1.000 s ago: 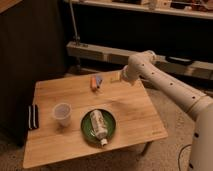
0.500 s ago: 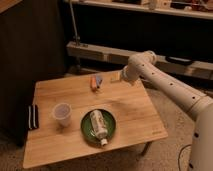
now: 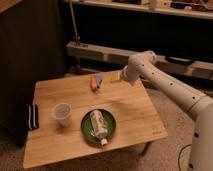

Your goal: Place the pepper in the ceramic cup

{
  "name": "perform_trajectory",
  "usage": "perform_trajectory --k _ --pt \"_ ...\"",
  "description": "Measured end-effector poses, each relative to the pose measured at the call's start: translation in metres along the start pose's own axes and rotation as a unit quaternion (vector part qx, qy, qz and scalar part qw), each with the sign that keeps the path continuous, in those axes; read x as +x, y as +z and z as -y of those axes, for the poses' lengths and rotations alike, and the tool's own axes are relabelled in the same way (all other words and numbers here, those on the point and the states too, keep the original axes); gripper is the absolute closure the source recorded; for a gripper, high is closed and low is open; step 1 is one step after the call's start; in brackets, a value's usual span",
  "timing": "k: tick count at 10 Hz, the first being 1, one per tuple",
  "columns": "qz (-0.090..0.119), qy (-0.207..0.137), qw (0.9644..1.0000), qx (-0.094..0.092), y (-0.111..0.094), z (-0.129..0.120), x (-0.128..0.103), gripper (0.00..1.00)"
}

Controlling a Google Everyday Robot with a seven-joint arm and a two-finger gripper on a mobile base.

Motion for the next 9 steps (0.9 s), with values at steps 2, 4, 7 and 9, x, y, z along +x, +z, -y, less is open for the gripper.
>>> perform_trajectory --k 2,4,7,9 --pt "-0.001 -0.001 1.0 0.001 0.0 0.001 0.001 0.2" --pt "-0.007 -0.008 0.9993 0.035 -0.009 0.017 0.015 0.2" --pt "-0.019 -0.045 0.9971 0.058 -0.01 0.066 0.029 0.2" --pt "-0.029 -0.079 0.9949 0.055 -0.002 0.102 0.034 0.2"
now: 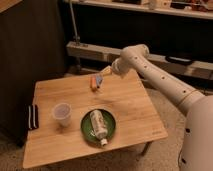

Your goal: Place the pepper in the ceramic cup

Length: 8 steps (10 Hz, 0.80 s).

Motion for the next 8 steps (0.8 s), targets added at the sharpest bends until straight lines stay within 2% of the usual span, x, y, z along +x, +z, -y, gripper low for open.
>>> perform_trajectory --k 2,5,8 --pt "-0.002 -0.021 0.9997 -0.009 0.012 0.016 -0.001 0.2" --pt "-0.011 -0.053 0.9984 -0.013 0.044 0.054 -0.003 0.2" --pt "-0.031 -0.082 0.996 -0.02 0.065 0.076 0.003 0.2"
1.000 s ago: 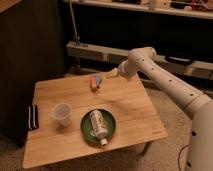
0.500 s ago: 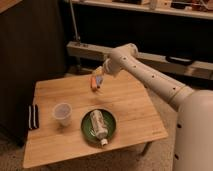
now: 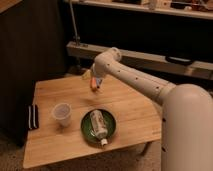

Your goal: Place the pepper in the ceramic cup

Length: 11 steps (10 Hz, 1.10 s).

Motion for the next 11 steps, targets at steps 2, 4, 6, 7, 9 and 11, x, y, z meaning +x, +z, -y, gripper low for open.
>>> perform_trajectory --k 2,4,6,7,9,11 --pt "-0.005 -0.008 0.9999 -0.009 0.015 -0.002 -0.001 0.2" --pt "0.011 -0.009 0.9997 -0.022 0.038 -0.008 -0.004 0.2" --pt "0.031 -0.013 0.9991 -0.027 0.058 -0.011 -0.002 0.2" --pt "0.042 -0.013 0.9987 -0.028 0.068 -0.013 0.0 0.2" --pt "0.065 -0.011 0.9976 -0.021 0.085 -0.014 0.001 0.2" --pt "0.091 -0.006 0.9956 -0.02 0.11 -0.017 -0.009 0.2"
